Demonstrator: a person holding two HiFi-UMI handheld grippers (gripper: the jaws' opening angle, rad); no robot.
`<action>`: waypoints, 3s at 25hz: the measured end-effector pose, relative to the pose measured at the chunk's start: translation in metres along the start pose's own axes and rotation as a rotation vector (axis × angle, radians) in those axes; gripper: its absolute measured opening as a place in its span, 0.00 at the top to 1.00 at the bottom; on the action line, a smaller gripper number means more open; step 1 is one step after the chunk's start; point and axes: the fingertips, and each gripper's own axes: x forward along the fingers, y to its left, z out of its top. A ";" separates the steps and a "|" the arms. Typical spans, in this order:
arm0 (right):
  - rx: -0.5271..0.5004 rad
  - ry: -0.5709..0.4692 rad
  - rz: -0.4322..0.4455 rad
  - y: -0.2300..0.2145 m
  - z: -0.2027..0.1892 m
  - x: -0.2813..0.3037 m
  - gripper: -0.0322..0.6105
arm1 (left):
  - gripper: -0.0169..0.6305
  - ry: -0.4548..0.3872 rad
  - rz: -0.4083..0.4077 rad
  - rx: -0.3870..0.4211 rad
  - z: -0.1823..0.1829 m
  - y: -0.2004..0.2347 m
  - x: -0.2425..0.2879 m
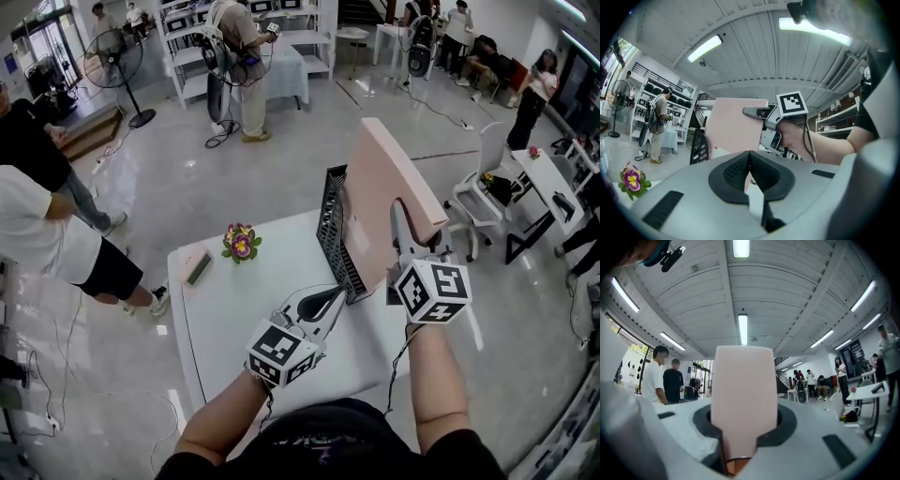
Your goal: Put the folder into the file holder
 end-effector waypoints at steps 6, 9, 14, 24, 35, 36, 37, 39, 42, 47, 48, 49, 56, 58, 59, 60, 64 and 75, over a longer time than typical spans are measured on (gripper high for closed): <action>-0.007 -0.001 -0.004 0.003 -0.017 0.008 0.74 | 0.97 0.011 0.016 -0.012 -0.007 0.007 0.001; -0.019 -0.011 0.001 0.005 -0.019 0.013 0.74 | 0.97 0.015 0.026 -0.016 -0.009 0.011 0.002; -0.008 0.002 0.011 0.015 -0.025 0.024 0.74 | 0.97 0.020 0.032 -0.021 -0.007 0.020 -0.004; -0.014 0.066 0.014 0.024 -0.077 0.026 0.73 | 0.97 0.033 0.054 -0.050 -0.018 0.033 -0.011; -0.024 0.124 0.016 0.024 -0.118 0.022 0.73 | 0.97 0.050 0.064 -0.072 -0.028 0.038 -0.017; -0.026 0.130 0.014 0.025 -0.122 0.022 0.73 | 0.97 0.053 0.066 -0.074 -0.030 0.039 -0.018; -0.029 0.137 0.010 0.025 -0.126 0.022 0.73 | 0.97 0.052 0.067 -0.074 -0.030 0.041 -0.019; -0.032 0.153 -0.001 0.027 -0.134 0.021 0.72 | 0.97 0.051 0.069 -0.077 -0.030 0.042 -0.022; -0.038 0.163 -0.017 0.029 -0.141 0.019 0.72 | 0.97 0.056 0.075 -0.086 -0.032 0.044 -0.027; -0.038 0.157 -0.031 0.029 -0.144 0.014 0.70 | 0.97 0.052 0.076 -0.079 -0.033 0.044 -0.035; -0.037 0.159 -0.034 0.028 -0.145 0.014 0.70 | 0.97 0.053 0.077 -0.080 -0.033 0.044 -0.036; -0.035 0.161 -0.036 0.028 -0.145 0.014 0.70 | 0.97 0.054 0.077 -0.079 -0.032 0.045 -0.037; 0.006 0.140 -0.055 0.027 -0.142 0.009 0.61 | 0.97 0.057 0.090 -0.065 -0.032 0.046 -0.052; 0.004 0.140 -0.064 0.029 -0.142 0.002 0.60 | 0.97 0.054 0.096 -0.061 -0.034 0.045 -0.061; 0.001 0.142 -0.068 0.030 -0.142 -0.003 0.60 | 0.97 0.052 0.099 -0.061 -0.035 0.046 -0.065; -0.002 0.144 -0.072 0.031 -0.142 -0.008 0.60 | 0.97 0.048 0.105 -0.061 -0.035 0.046 -0.070; -0.009 0.152 -0.089 0.034 -0.141 -0.025 0.60 | 0.92 0.030 0.130 -0.063 -0.035 0.050 -0.085; -0.020 0.135 -0.103 0.054 -0.130 -0.087 0.60 | 0.90 0.007 0.150 -0.054 -0.041 0.039 -0.121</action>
